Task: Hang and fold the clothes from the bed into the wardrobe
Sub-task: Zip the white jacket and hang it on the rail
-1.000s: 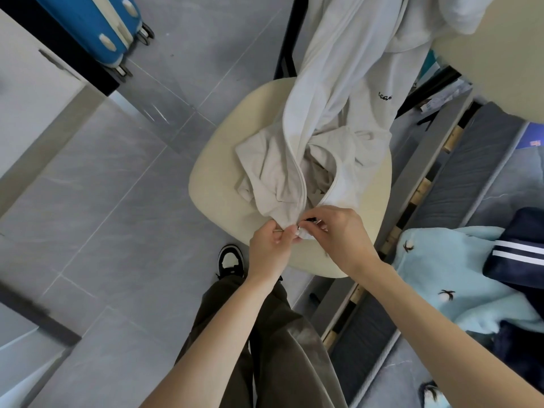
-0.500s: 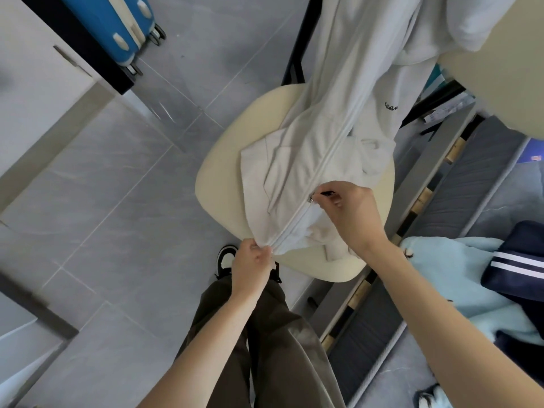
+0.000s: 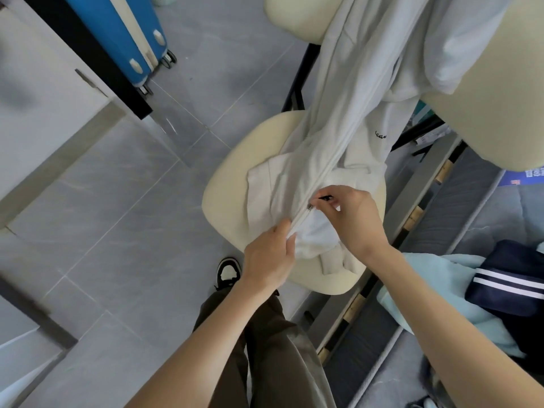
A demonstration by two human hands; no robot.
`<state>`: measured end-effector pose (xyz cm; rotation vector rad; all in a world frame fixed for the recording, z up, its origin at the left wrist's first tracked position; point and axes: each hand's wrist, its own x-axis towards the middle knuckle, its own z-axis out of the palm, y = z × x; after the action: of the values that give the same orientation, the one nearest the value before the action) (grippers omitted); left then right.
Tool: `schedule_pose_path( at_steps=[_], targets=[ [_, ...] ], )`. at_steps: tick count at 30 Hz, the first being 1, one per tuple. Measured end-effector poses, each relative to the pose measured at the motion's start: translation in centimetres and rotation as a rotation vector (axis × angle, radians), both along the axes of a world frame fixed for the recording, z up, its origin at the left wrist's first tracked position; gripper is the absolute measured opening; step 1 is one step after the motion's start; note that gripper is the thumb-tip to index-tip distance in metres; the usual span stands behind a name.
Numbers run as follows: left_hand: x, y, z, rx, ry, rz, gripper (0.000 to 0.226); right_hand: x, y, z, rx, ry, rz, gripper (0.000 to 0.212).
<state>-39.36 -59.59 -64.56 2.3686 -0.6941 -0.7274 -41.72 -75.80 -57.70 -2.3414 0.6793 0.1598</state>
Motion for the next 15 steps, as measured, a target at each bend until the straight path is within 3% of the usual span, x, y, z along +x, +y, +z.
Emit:
schedule_pose_path(
  at_steps=[5, 10, 12, 15],
  targets=[
    [1.4, 4.5, 1.8, 0.065, 0.043, -0.049, 0.013, 3.1, -2.7, 4.3, -0.158, -0.159, -0.124, 0.014],
    [4.2, 6.3, 3.8, 0.329, 0.223, -0.055, 0.018, 5.7, -3.5, 9.0, -0.122, -0.275, -0.15, 0.013],
    [5.3, 5.2, 5.6, 0.407, 0.156, -0.1, 0.024, 6.2, -2.6, 10.6, -0.086, -0.275, -0.108, 0.011],
    [6.9, 1.2, 9.3, 0.255, -0.001, -0.036, 0.05, 6.5, -1.5, 12.9, -0.003, -0.269, -0.062, 0.008]
  ],
)
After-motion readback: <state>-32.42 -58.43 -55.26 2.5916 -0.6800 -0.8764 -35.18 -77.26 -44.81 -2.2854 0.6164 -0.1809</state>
